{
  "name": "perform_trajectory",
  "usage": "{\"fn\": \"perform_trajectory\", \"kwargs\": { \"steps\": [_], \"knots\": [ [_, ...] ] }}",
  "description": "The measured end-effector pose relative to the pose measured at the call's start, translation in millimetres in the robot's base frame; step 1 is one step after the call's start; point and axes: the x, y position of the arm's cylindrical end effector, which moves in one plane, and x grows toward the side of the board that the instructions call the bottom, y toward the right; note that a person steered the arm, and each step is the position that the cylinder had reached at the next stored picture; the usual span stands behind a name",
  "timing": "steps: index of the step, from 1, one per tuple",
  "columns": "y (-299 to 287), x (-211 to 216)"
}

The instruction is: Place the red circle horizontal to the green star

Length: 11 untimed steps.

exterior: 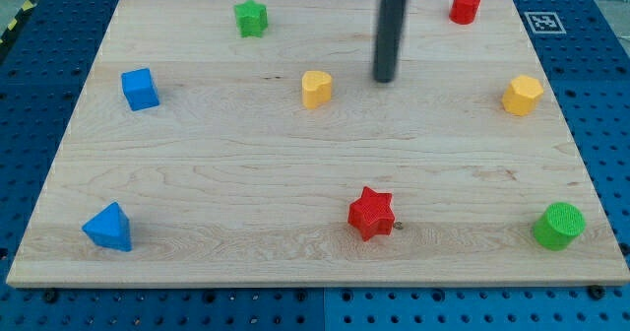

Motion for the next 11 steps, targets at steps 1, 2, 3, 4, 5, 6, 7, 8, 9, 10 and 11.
{"fn": "perform_trajectory", "kwargs": {
  "steps": [1, 2, 3, 4, 5, 6, 7, 8, 9, 10, 11],
  "knots": [
    [88, -6],
    [161, -45],
    [188, -98],
    [188, -138],
    [187, -138],
    [171, -138],
    [148, -138],
    [127, -138],
    [109, -138],
    [82, -138],
    [49, -138]
  ]
}}
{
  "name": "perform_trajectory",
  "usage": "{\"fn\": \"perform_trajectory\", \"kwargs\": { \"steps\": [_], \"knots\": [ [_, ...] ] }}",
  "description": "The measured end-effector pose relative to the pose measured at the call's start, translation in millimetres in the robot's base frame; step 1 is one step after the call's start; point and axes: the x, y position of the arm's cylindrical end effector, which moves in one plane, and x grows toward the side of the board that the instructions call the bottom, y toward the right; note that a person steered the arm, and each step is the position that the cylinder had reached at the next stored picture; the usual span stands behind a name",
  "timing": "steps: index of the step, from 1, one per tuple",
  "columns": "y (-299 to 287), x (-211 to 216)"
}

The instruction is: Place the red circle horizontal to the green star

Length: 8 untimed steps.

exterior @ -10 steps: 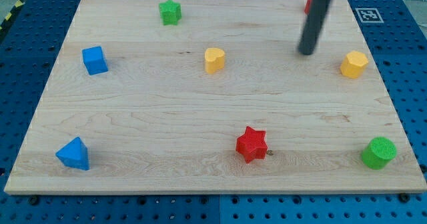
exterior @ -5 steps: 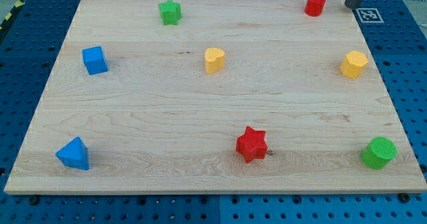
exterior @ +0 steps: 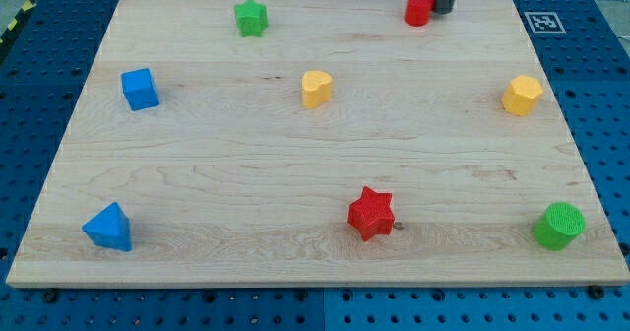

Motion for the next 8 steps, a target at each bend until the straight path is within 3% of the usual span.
{"fn": "perform_trajectory", "kwargs": {
  "steps": [4, 6, 8],
  "knots": [
    [-66, 5],
    [-96, 45],
    [-116, 47]
  ]
}}
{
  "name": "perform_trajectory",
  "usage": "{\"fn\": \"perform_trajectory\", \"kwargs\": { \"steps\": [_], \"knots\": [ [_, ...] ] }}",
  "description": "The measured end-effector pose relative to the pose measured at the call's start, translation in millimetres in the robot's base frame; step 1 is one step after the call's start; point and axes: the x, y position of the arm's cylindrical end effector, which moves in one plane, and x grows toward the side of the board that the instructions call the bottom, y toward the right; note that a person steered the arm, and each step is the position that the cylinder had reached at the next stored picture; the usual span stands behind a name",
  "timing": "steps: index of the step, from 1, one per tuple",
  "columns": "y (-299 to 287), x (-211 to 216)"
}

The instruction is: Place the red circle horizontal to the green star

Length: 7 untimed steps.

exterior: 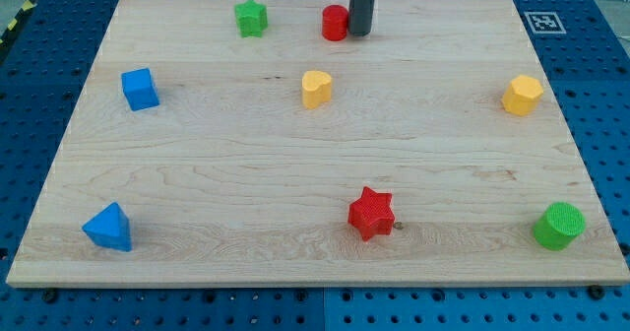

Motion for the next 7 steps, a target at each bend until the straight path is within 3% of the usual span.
{"fn": "perform_trajectory", "kwargs": {
  "steps": [3, 5, 7],
  "knots": [
    [-24, 8],
    [39, 134],
    [141, 224]
  ]
}}
